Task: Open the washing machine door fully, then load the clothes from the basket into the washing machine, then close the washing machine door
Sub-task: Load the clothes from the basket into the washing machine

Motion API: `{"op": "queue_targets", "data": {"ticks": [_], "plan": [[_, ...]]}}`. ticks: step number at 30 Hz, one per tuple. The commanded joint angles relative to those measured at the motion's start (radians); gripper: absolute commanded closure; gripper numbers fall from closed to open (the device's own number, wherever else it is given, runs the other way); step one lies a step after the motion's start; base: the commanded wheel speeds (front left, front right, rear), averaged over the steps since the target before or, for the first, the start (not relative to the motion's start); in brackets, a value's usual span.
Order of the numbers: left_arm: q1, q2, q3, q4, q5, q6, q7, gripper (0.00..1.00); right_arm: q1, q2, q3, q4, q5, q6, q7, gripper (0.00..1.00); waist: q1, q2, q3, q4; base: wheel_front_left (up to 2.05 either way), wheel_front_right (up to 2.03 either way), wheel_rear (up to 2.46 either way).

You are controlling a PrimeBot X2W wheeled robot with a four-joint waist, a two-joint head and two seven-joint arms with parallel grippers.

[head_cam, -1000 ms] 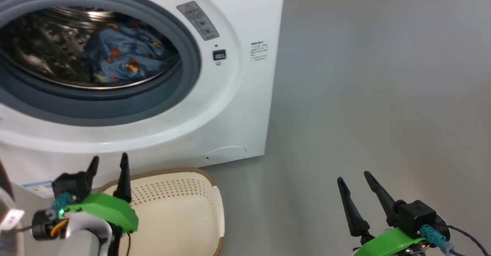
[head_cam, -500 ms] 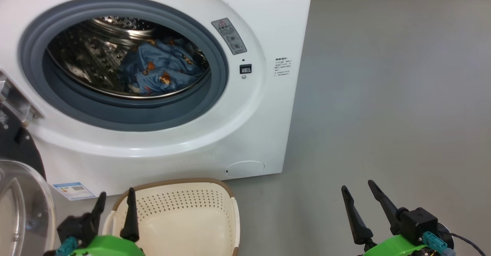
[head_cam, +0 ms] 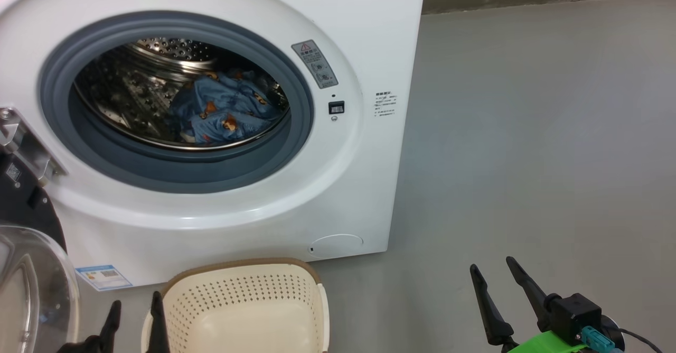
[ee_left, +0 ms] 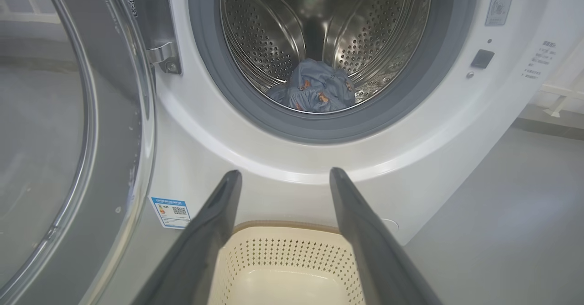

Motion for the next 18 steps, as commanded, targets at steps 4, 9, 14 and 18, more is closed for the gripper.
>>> {"op": "queue_targets", "data": {"ticks": [4, 9, 14, 18], "plan": [[0.003, 0.003, 0.060, -0.048, 0.023, -0.013, -0.006, 0.00, -0.007, -0.006, 0.025, -0.024, -0.012, 0.006, -0.005, 0.00, 0.0000, 0.0000, -0.005, -0.010, 0.00, 0.00, 0.00], [0.015, -0.004, 0.069, -0.059, 0.034, -0.023, -0.006, 0.00, -0.007, -0.006, 0.022, -0.022, -0.011, 0.006, -0.005, 0.00, 0.0000, 0.0000, -0.009, -0.012, 0.00, 0.00, 0.00], [0.021, -0.009, 0.072, -0.063, 0.043, -0.030, -0.006, 0.00, -0.010, -0.006, 0.022, -0.020, -0.010, 0.006, -0.005, 0.00, 0.0000, 0.0000, -0.011, -0.007, 0.00, 0.00, 0.00], [0.021, -0.012, 0.075, -0.063, 0.049, -0.036, -0.006, 0.00, -0.014, -0.006, 0.023, -0.018, -0.008, 0.006, -0.005, 0.00, 0.0000, 0.0000, -0.011, -0.002, 0.00, 0.00, 0.00]]}}
